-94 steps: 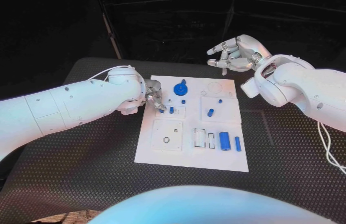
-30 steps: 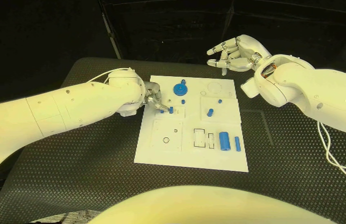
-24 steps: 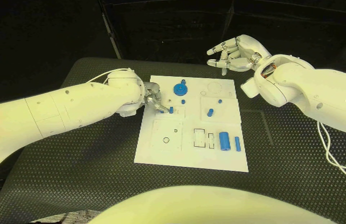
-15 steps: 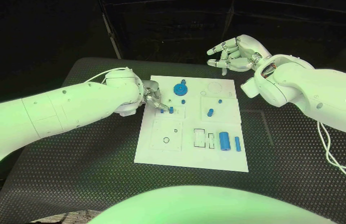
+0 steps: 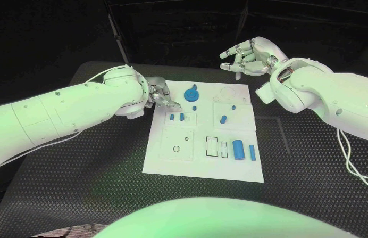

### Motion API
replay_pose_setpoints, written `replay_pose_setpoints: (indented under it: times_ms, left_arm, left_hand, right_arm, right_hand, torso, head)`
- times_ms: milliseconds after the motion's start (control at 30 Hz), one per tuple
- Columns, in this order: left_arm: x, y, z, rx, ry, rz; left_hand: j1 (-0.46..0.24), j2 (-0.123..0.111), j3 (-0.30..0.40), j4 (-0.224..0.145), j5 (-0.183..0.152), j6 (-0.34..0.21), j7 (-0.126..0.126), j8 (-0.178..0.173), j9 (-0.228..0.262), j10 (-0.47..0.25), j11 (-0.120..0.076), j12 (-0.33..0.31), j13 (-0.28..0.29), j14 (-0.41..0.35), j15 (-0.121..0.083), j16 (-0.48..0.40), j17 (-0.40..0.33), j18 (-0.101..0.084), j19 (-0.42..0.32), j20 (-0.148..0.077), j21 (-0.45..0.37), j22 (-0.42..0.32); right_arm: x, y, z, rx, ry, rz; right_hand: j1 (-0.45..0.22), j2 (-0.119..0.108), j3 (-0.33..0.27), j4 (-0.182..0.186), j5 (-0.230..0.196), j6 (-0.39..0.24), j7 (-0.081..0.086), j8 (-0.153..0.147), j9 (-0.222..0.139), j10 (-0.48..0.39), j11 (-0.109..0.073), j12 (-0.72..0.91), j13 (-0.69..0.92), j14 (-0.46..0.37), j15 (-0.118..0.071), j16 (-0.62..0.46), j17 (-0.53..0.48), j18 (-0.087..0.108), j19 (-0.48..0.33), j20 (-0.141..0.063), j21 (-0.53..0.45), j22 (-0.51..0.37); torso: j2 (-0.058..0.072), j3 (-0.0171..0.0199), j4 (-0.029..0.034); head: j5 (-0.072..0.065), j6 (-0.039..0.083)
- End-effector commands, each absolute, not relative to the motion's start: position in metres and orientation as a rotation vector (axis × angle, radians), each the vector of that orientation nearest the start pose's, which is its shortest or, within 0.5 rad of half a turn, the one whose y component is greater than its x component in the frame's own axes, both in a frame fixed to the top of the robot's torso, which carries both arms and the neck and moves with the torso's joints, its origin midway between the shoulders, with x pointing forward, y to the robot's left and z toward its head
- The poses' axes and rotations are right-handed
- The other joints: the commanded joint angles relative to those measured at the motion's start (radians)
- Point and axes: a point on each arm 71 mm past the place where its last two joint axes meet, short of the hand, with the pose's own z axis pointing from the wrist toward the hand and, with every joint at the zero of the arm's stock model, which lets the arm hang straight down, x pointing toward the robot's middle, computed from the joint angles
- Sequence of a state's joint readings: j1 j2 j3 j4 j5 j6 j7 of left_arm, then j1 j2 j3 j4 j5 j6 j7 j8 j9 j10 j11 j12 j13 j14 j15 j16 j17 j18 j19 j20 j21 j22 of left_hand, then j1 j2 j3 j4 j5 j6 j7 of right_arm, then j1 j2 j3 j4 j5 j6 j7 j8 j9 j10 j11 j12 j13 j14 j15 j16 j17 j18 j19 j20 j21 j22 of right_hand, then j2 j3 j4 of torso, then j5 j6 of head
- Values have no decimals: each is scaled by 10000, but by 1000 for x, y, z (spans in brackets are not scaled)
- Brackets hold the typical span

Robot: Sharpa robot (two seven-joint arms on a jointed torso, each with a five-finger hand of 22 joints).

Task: Assemble the parts on the task board

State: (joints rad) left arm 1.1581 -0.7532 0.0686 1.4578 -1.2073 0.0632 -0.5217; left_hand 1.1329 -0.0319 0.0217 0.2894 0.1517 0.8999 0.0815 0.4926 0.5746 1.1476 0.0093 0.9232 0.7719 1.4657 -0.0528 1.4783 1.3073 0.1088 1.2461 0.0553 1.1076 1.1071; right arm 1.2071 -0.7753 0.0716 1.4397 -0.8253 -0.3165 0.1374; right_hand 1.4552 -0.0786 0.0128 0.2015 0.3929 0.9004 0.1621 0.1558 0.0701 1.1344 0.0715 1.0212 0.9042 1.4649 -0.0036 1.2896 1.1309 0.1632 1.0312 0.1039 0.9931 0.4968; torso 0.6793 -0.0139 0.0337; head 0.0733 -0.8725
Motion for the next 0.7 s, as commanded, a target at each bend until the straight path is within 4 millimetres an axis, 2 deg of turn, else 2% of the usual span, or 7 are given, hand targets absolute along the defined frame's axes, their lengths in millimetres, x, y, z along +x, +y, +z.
replay_pose_setpoints:
  times_ms: [33, 67, 200, 267, 400, 600, 700]
  left_arm:
    - [501, 185, -202, -2405, 21075, -5598]
    - [501, 184, -201, -2387, 21010, -5751]
    - [504, 171, -196, -1952, 20088, -7384]
    - [505, 163, -195, -1460, 19501, -8193]
    - [504, 148, -195, 31, 18303, -9039]
    - [504, 135, -202, 1970, 17634, -8826]
    - [505, 131, -207, 2737, 17643, -8456]
  left_hand:
    - [649, 42, -44, -101, 58, -567, 274, -400, -343, -987, 250, -847, -734, -181, 226, -1325, -261, 499, -1297, 173, -1863, -1648]
    - [815, 53, -38, -105, 58, -637, 321, -474, -432, -1213, 307, -1028, -855, -508, 293, -1811, -799, 596, -1694, 211, -2412, -2099]
    - [2478, -1, 283, -432, 63, -838, 675, -1106, -1219, -2458, 693, -2603, -2089, -3391, 683, -5855, -4893, 644, -2833, 576, -4088, -3157]
    - [3403, -172, 660, -661, 20, -667, 752, -1572, -1782, -2578, 878, -3605, -3040, -3697, 759, -6559, -5492, 692, -2945, 738, -4670, -3568]
    - [4184, -673, 1053, -905, 52, -65, 644, -2288, -2686, -2170, 876, -4922, -4533, -3466, 771, -7133, -6196, 696, -2619, 836, -5178, -4010]
    - [4150, -1014, 1062, -1060, 56, 336, 574, -3003, -3414, -1894, 875, -6042, -5716, -2069, 713, -6894, -6481, 761, -1455, 667, -4992, -4076]
    - [4047, -1083, 963, -1139, 51, 496, 533, -3273, -3689, -1773, 884, -6424, -6123, -1203, 684, -5484, -5208, 750, -960, 624, -4804, -3989]
  right_arm:
    - [515, -189, -140, 3461, 15587, 11589]
    - [515, -189, -140, 3461, 15587, 11589]
    - [515, -189, -140, 3458, 15587, 11598]
    - [515, -188, -140, 3454, 15587, 11605]
    - [515, -187, -140, 3446, 15586, 11620]
    - [515, -186, -140, 3435, 15591, 11644]
    - [515, -186, -140, 3432, 15595, 11651]
  right_hand:
    - [-52, 73, 33, 13, 68, -58, -24, 61, -6, -3, -19, -3, -10, 136, -46, -65, -13, 198, 2, -29, -54, -11]
    - [-52, 73, 33, 13, 68, -58, -24, 61, -6, -3, -19, -3, -10, 136, -46, -65, -13, 198, 2, -29, -54, -11]
    - [-52, 73, 33, 13, 68, -58, -24, 61, -6, -3, -19, -3, -10, 136, -46, -65, -13, 198, 2, -29, -54, -11]
    - [-52, 73, 33, 13, 68, -58, -24, 61, -6, -3, -19, -3, -10, 136, -46, -65, -13, 198, 2, -29, -54, -11]
    - [-61, 74, 32, 18, 69, -66, -22, 60, -8, 5, -17, 11, 4, 139, -45, -61, -1, 198, 1, -29, -62, -20]
    - [-61, 74, 32, 18, 69, -66, -22, 60, -8, 5, -17, 11, 4, 139, -45, -61, -1, 198, 1, -29, -62, -20]
    - [-61, 74, 32, 18, 69, -66, -22, 60, -8, 5, -17, 11, 4, 139, -45, -61, -1, 198, 1, -29, -62, -20]
  torso:
    - [9, 5, -10]
    - [10, 5, -11]
    - [11, 6, -20]
    - [11, 4, -17]
    - [21, -4, -18]
    - [20, 3, -19]
    - [20, 3, -22]
  head:
    - [-4, 0]
    - [-8, 3]
    - [-23, 47]
    - [-60, 80]
    - [-124, 124]
    - [-178, 174]
    - [-186, 181]
